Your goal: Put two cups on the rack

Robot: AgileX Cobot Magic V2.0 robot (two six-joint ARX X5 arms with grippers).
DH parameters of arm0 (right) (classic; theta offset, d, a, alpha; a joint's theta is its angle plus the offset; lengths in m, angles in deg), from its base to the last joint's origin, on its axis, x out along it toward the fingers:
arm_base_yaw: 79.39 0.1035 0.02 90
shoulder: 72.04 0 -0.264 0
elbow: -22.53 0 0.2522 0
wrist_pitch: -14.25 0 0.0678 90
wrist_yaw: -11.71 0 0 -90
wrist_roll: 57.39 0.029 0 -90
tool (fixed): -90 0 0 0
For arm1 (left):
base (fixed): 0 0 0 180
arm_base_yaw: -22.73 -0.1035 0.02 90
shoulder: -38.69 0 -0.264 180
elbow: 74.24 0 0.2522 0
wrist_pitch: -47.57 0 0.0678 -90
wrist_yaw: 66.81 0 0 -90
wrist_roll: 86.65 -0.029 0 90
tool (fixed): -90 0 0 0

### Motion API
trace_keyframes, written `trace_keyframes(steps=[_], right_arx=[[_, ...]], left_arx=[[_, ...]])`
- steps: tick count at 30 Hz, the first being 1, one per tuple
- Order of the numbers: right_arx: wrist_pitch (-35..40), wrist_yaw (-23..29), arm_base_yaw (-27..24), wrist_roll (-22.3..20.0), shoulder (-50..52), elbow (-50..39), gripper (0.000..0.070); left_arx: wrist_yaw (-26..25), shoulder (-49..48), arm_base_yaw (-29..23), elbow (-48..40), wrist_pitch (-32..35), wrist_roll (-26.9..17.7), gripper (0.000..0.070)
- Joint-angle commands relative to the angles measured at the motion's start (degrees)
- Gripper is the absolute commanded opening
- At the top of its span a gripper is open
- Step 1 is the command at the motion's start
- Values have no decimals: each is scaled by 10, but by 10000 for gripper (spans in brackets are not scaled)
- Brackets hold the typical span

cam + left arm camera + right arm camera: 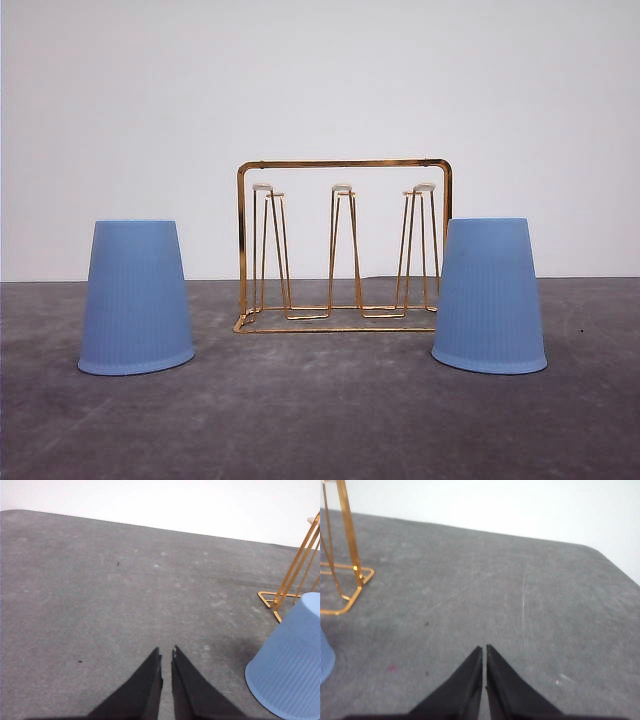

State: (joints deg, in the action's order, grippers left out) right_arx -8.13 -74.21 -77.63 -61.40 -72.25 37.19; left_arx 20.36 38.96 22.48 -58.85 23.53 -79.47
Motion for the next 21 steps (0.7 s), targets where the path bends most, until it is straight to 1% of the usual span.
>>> trace_keyframes(steps=[1, 4, 5, 7, 10, 12, 14, 17, 21], right_arx=[[11, -7, -1, 17, 0, -2, 12], [20, -12, -1, 38, 0, -2, 11], [25, -12, -1, 49, 0, -1, 10], [25, -12, -1, 84, 0, 7, 7], [18, -14, 0, 140, -5, 38, 6], [12, -30, 0, 171, -18, 70, 6], [-1, -50, 0, 192, -44, 114, 6], [-48, -76, 0, 192, -98, 194, 6], [-130, -111, 0, 176, -194, 308, 6]], left_arx=[[0, -1, 0, -8, -2, 7, 17], [1, -1, -1, -7, -4, 23, 14], [6, -1, -1, -2, -4, 35, 14], [17, 1, -1, 15, -7, 61, 14], [20, 15, -1, 64, -21, 88, 14], [20, 39, -1, 106, -35, 107, 14], [2, 80, 0, 163, -62, 125, 14], [-32, 166, 0, 263, -129, 121, 14], [-64, 293, 0, 397, -224, 69, 15]])
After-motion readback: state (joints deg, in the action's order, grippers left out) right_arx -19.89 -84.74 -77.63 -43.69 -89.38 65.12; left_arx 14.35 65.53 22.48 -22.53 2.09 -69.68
